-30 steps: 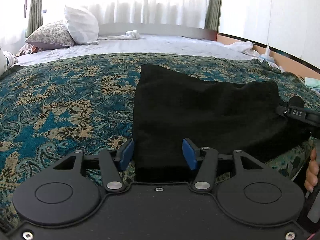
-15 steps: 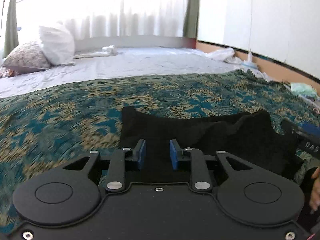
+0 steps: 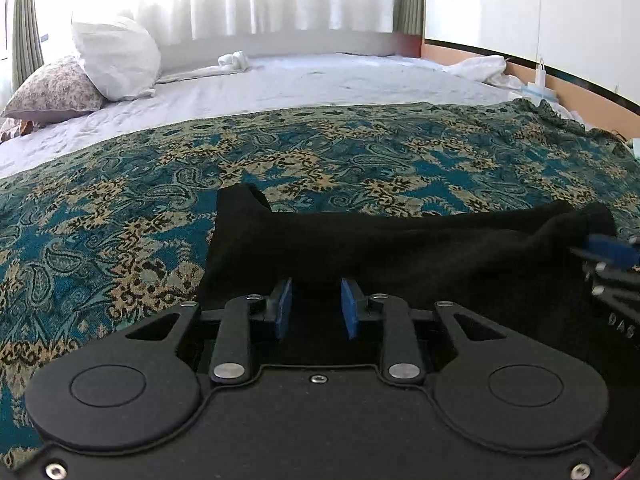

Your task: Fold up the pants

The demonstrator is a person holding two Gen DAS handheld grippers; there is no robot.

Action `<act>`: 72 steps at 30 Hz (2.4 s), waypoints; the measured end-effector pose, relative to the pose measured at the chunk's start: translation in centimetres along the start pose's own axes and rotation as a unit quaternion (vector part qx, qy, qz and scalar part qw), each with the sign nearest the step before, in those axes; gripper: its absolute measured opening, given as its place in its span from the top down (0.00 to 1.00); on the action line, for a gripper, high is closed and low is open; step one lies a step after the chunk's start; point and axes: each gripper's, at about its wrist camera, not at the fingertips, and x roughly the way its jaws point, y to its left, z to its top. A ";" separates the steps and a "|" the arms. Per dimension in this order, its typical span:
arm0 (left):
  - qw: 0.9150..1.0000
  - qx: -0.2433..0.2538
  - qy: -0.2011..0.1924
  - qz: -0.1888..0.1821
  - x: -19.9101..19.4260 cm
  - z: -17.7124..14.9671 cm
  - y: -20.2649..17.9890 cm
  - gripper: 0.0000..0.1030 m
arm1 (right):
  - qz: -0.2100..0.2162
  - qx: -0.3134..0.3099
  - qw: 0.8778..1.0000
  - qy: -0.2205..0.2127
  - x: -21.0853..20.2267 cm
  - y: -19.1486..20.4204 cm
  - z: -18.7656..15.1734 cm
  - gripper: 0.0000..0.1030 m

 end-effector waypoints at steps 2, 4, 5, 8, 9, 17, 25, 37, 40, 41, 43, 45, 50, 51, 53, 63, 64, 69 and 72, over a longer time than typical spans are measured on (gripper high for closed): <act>1.000 0.002 -0.001 0.000 0.1 -0.1 0.0 0.75 | 0.001 0.000 1.000 -0.001 0.2 -0.2 -0.7 0.60; 1.000 0.004 -0.003 0.000 0.1 -0.2 0.0 0.75 | -0.003 -0.005 1.000 -0.002 0.2 0.0 -0.7 0.60; 1.000 0.003 -0.003 0.000 0.1 -0.2 0.0 0.75 | -0.002 -0.004 1.000 -0.002 0.2 0.0 -0.8 0.60; 1.000 -0.003 -0.005 -0.004 0.2 -0.3 0.2 0.75 | 0.003 0.004 1.000 -0.002 0.4 -0.3 -0.7 0.60; 1.000 -0.006 -0.006 -0.006 0.1 -0.4 0.3 0.75 | 0.004 0.006 1.000 -0.002 0.5 -0.3 -0.8 0.60; 1.000 -0.003 -0.020 0.002 0.1 -0.9 0.0 0.73 | -0.014 -0.024 1.000 -0.014 0.4 0.6 -1.1 0.57; 0.997 -0.028 -0.073 -0.015 -3.8 0.0 2.1 0.09 | 0.097 0.054 0.992 -0.059 -3.6 -3.9 0.1 0.12; 0.990 -0.129 0.026 -0.060 0.5 1.8 8.3 0.01 | 0.142 0.143 0.979 0.010 3.0 -12.4 0.9 0.00; 0.985 -0.144 0.053 -0.080 1.9 1.8 8.9 0.01 | 0.204 0.170 0.963 0.054 4.9 -13.3 0.2 0.00; 0.985 -0.141 0.051 -0.083 2.1 1.8 9.0 0.01 | 0.220 0.174 0.958 0.069 5.5 -13.4 0.0 0.00; 0.987 -0.123 0.050 -0.088 2.6 1.9 8.9 0.01 | 0.233 0.164 0.956 0.065 6.0 -13.5 -0.3 0.00; 0.989 -0.106 0.054 -0.089 3.2 2.0 8.6 0.01 | 0.241 0.152 0.956 0.067 6.2 -13.2 -0.4 0.02; 0.993 -0.039 0.065 -0.093 4.3 2.4 7.1 0.01 | 0.261 0.114 0.957 0.059 6.4 -12.2 -0.3 0.12; 0.993 -0.029 0.066 -0.096 4.3 2.4 6.9 0.01 | 0.270 0.115 0.954 0.058 6.4 -12.2 -0.3 0.16; 0.992 -0.023 0.068 -0.104 4.5 2.5 6.9 0.01 | 0.283 0.120 0.950 0.060 6.6 -12.4 -0.2 0.17; 0.988 -0.052 0.064 -0.129 5.5 3.1 7.3 0.01 | 0.296 0.142 0.943 0.055 6.8 -13.0 -0.2 0.28; 0.988 -0.053 0.065 -0.129 5.6 3.2 7.3 0.01 | 0.295 0.145 0.943 0.053 6.8 -13.1 -0.3 0.30; 0.988 -0.072 0.061 -0.126 5.3 3.5 6.7 0.48 | 0.289 0.162 0.942 0.044 6.3 -13.3 -0.3 0.57; 0.992 -0.069 0.042 -0.101 4.1 3.9 6.2 0.78 | 0.262 0.152 0.953 0.031 5.2 -12.3 0.1 0.67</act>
